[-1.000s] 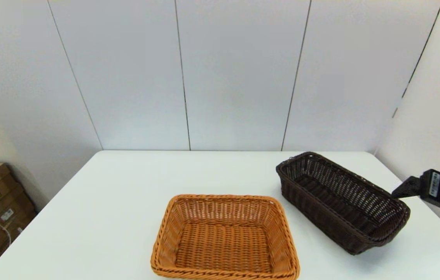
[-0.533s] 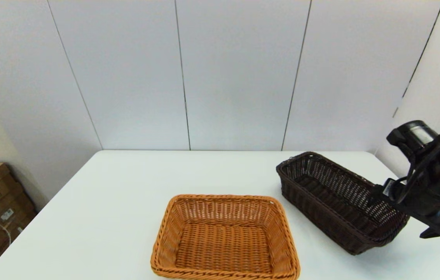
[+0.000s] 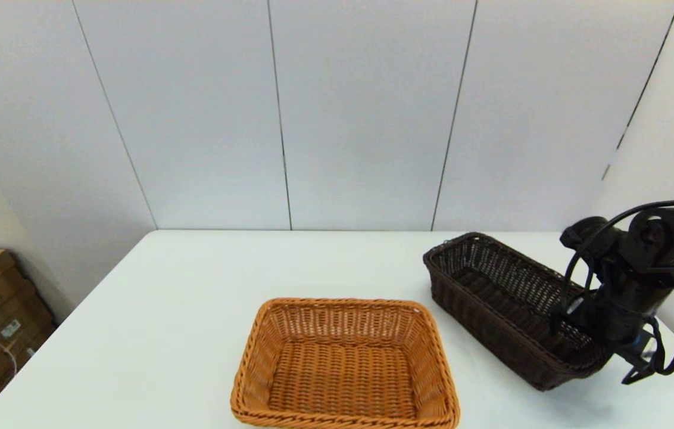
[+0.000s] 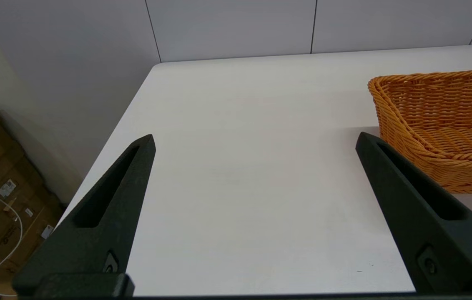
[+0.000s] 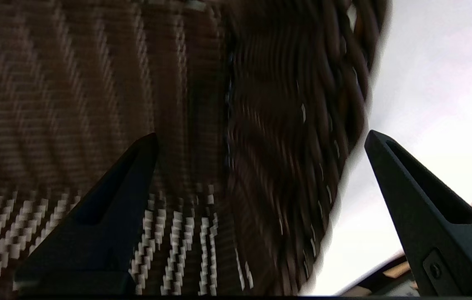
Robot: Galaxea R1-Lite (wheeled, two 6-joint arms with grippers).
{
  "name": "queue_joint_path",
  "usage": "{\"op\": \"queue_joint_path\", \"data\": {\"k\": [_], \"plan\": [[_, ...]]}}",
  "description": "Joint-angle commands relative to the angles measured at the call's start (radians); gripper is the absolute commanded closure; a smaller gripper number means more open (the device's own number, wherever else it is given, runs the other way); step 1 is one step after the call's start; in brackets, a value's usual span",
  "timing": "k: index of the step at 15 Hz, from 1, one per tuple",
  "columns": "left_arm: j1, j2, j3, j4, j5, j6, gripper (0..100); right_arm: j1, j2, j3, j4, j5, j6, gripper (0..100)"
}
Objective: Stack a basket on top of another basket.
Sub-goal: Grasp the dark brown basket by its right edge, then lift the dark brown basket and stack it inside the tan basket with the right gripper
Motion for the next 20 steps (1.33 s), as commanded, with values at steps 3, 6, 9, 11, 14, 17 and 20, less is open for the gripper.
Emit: {"op": "queue_joint_path", "data": {"k": [3,6,9,11,14,17,20], "plan": [[0.000,0.001,0.003,0.000,-0.001,-0.002,0,-0.026,0.064,-0.005,0.002,0.033,0.005,100],[0.000,0.001,0.003,0.000,-0.001,0.002,0,-0.046,0.046,-0.014,0.002,0.037,0.005,100],[0.000,0.001,0.003,0.000,-0.001,0.002,0,-0.077,0.035,-0.019,0.002,0.087,0.004,100],[0.000,0.001,0.003,0.000,-0.001,0.003,0,-0.097,0.029,-0.022,0.002,0.130,0.001,100],[0.000,0.001,0.003,0.000,-0.001,0.003,0,-0.144,0.013,-0.026,0.004,0.211,-0.007,100],[0.000,0.001,0.003,0.000,-0.001,0.005,0,-0.197,-0.011,-0.036,0.008,0.297,-0.036,100],[0.000,0.001,0.003,0.000,0.000,0.005,0,-0.244,-0.048,-0.039,0.005,0.351,-0.042,100]]}}
